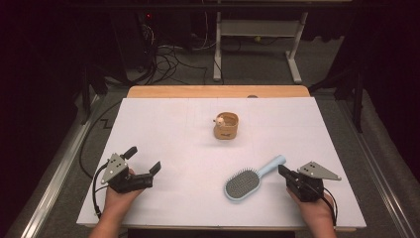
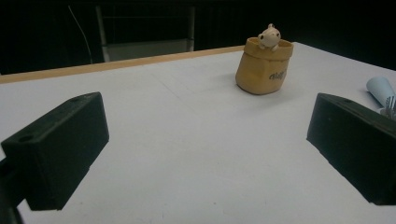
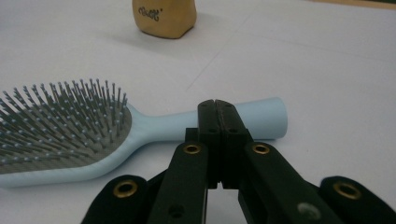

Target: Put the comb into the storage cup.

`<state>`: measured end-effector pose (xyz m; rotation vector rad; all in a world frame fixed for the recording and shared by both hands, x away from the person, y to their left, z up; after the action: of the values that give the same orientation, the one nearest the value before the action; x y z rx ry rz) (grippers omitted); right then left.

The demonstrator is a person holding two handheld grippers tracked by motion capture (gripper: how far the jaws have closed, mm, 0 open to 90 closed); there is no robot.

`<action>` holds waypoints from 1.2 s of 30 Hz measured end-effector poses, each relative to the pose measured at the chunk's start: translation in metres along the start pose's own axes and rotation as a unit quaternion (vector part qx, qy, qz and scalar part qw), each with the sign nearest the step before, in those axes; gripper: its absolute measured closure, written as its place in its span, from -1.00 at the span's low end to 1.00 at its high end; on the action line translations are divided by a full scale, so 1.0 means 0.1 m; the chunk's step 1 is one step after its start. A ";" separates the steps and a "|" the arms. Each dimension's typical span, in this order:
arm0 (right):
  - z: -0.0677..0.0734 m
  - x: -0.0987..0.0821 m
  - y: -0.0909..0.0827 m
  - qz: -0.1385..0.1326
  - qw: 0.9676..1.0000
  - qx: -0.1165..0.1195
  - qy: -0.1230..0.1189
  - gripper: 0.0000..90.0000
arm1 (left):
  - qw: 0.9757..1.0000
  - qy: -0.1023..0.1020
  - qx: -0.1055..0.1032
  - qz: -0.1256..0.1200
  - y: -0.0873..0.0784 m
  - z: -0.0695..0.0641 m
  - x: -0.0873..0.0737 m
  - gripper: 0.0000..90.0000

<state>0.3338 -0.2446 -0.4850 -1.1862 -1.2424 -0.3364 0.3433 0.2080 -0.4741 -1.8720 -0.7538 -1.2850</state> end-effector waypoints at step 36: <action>-0.14 0.30 1.06 0.110 0.993 -0.016 -0.028 1.00 | 1.000 0.002 -0.009 0.001 0.00 -0.02 -0.02 -1.00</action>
<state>0.4327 -0.2010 -0.5114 -1.3542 -1.1449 -0.1597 0.3418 0.2063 -0.4761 -1.8834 -0.7417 -1.2980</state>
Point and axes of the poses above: each handheld gripper's, and its own axes: y roughly forward along the jaws, x roughly out of its top, z roughly to its left, the point moved 6 cm from there along y, roughly forward along the jaws, and after that the axes turned 10 degrees about -y, right-handed, at the moved point
